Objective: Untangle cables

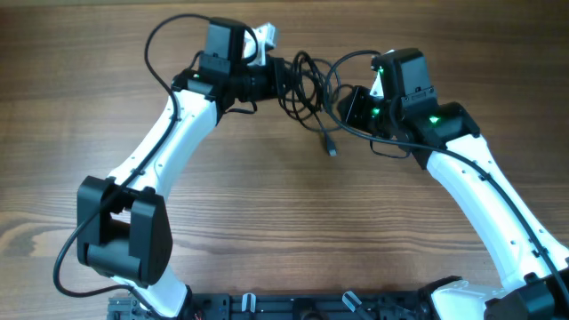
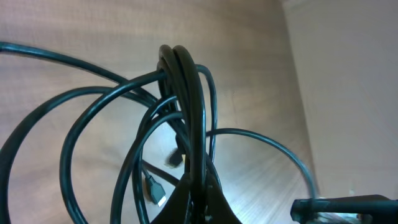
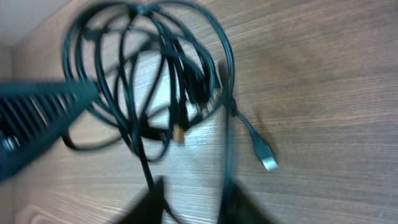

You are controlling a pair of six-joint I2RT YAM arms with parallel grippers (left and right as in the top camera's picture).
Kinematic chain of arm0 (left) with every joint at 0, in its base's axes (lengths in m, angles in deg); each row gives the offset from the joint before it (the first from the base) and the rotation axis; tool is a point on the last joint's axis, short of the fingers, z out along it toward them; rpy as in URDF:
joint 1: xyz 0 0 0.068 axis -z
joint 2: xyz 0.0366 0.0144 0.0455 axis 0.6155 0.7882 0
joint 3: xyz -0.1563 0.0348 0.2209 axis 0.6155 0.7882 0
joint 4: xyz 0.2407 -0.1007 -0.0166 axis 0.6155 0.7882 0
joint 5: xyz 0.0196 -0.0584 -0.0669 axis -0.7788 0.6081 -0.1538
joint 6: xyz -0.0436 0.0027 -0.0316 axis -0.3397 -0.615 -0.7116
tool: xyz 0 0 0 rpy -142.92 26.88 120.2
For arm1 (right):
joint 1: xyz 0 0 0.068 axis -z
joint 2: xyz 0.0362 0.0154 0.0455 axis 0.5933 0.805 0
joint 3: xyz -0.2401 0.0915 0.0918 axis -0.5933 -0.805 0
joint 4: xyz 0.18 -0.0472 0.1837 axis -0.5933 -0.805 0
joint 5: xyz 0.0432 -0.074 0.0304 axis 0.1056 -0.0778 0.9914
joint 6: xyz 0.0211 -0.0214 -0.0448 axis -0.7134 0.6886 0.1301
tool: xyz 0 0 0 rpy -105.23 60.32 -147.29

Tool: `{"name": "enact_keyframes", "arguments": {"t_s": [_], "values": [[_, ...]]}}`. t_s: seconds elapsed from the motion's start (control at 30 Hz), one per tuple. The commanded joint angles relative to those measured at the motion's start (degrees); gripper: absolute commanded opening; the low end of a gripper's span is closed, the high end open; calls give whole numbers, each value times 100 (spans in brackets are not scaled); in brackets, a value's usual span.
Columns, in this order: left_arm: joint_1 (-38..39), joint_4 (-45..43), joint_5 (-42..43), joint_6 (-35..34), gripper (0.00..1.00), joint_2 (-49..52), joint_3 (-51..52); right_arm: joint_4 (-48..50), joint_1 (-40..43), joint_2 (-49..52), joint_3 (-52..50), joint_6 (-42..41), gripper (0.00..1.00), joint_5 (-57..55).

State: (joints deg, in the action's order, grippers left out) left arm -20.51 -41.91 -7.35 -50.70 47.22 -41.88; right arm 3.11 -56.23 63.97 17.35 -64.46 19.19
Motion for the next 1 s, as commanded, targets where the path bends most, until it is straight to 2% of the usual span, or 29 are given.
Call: {"name": "enact_keyframes", "arguments": {"t_s": [0.0,0.17,0.27,0.37,0.47,0.63,0.87,0.97], "values": [[-155,-310,319,697,4,-61,-31,13,138,22,151,723,48,350],[-190,-531,1902,2107,4,-101,-31,13,470,13,560,1969,49,960],[-190,-529,2966,2697,4,-114,-31,74,568,13,929,2535,48,1241],[-190,-568,3445,2734,4,-114,-31,103,566,13,1019,2621,43,1307],[-190,-568,3724,2361,4,-114,-31,26,566,35,1012,2723,40,1303],[-190,-570,3967,1198,4,-114,-31,2,560,39,984,3023,39,1307],[-188,-715,4035,-81,4,-114,-31,-299,560,131,966,3541,36,1394],[-184,-763,4037,-295,4,-114,-31,-409,560,260,951,3663,34,1394]]}}
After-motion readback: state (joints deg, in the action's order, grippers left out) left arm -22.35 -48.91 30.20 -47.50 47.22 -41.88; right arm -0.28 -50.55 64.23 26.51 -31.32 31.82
